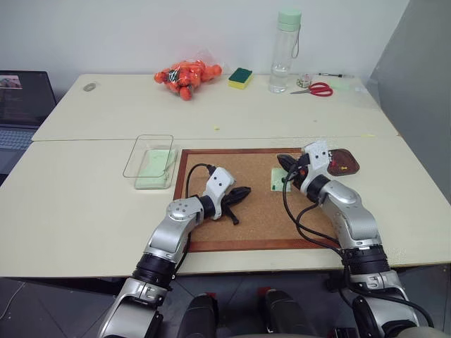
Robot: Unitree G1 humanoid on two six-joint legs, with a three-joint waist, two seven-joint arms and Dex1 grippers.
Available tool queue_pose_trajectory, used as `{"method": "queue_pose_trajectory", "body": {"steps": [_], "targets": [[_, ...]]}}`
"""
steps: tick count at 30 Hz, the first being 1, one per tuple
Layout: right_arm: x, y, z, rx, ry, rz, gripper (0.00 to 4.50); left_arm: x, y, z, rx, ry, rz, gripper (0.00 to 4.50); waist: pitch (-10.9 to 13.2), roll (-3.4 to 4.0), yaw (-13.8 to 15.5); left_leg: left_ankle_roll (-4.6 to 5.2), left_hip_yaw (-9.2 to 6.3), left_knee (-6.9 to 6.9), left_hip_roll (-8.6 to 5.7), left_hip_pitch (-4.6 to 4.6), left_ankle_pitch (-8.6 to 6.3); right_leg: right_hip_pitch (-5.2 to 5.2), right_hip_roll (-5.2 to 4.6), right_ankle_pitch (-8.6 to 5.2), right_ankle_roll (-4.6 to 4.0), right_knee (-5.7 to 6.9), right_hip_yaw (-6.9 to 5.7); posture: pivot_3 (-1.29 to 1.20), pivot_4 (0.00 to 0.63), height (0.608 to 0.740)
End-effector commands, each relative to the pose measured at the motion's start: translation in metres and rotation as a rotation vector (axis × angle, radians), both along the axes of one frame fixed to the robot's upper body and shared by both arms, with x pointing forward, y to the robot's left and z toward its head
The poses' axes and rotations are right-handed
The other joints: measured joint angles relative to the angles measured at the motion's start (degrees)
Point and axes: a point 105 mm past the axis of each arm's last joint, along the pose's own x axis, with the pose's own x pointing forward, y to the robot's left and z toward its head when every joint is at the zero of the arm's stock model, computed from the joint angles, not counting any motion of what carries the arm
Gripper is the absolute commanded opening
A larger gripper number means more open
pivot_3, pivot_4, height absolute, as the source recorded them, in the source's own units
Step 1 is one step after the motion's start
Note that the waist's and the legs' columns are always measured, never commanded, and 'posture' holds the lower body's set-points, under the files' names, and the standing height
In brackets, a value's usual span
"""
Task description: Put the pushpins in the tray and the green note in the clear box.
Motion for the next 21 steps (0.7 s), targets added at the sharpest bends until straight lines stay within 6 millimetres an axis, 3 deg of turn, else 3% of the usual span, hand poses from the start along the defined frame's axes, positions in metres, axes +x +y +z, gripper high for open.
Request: {"method": "queue_pose_trajectory", "body": {"steps": [1,10,21], "targets": [[0.005,-0.017,0.022,0.0,-0.08,-0.086,0.01,-0.007,0.0,-0.02,0.026,0.075,-0.005,0.0,0.0,0.0,0.0,0.0,0.0,0.0,0.0,0.0,0.0,0.0,0.0,0.0,0.0,0.0,0.0,0.0,0.15,0.74],[0.029,-0.092,0.033,-0.033,-0.112,-0.491,0.01,-0.009,-0.002,-0.02,0.021,0.081,-0.014,0.0,0.0,0.0,0.0,0.0,0.02,-0.01,-0.01,0.0,0.0,-0.01,0.0,0.0,0.0,0.0,0.02,0.0,0.15,0.74],[0.042,-0.129,0.023,-0.014,-0.04,-0.659,0.01,-0.011,-0.003,-0.02,0.017,0.086,-0.021,0.0,0.0,0.03,-0.2,0.0,0.07,-0.02,-0.01,0.0,0.0,-0.01,0.0,0.0,0.0,-0.01,0.09,0.0,0.15,0.74]]}}
